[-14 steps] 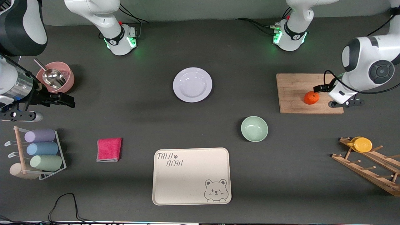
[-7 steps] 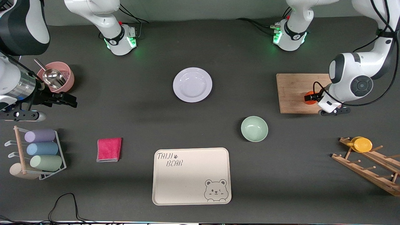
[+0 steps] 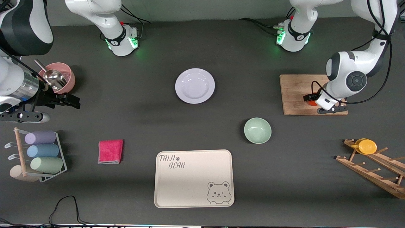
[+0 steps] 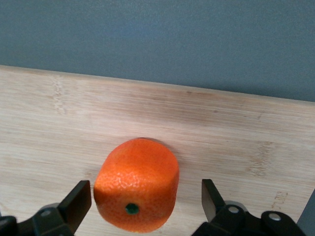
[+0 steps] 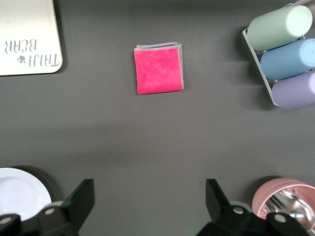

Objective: Place orange and plate with both arms
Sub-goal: 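Lower the left gripper and grasp the orange on the board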

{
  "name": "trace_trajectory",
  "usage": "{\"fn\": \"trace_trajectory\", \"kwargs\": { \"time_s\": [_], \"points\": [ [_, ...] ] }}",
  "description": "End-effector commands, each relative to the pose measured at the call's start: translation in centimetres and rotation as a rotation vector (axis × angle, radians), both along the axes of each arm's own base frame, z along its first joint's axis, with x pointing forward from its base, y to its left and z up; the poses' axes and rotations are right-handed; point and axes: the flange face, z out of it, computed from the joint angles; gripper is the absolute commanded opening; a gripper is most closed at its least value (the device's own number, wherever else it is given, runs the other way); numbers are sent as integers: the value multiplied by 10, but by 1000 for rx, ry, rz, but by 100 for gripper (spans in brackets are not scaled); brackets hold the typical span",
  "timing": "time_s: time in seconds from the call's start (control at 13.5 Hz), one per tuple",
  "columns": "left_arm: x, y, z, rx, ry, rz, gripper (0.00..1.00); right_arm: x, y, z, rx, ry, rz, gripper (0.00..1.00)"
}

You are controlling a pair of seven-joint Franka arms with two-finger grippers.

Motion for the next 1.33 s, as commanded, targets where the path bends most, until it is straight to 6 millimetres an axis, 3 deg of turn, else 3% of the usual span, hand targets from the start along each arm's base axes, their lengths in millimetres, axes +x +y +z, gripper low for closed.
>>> {"fn": "trace_trajectory", "kwargs": {
  "time_s": [0.0,0.07,0.22,0.3,0.37,0.59,0.74,1.04,1.26],
  "points": [
    [-5,-1,7,4,-14,9,95,1,4,4,1,1,-15,100],
    [-4,-1,7,3,-15,3,82,0,6,3,27,8,-17,100],
    [-4,-1,7,3,-15,2,26,0,9,5,49,7,-17,100],
    [-4,-1,7,3,-15,2,5,0,9,4,48,8,-24,100],
    [-4,-2,7,3,-15,0,0,0,9,4,48,8,-29,100],
    [-2,-4,11,5,-14,1,0,4,8,-14,84,61,-30,100],
    [11,-4,31,15,4,5,0,2,11,-13,140,67,-39,100],
    [56,-9,107,40,25,10,0,0,19,-14,154,72,-38,100],
    [71,-30,187,62,40,-2,0,-7,48,-14,185,112,-7,100]
  ]
}}
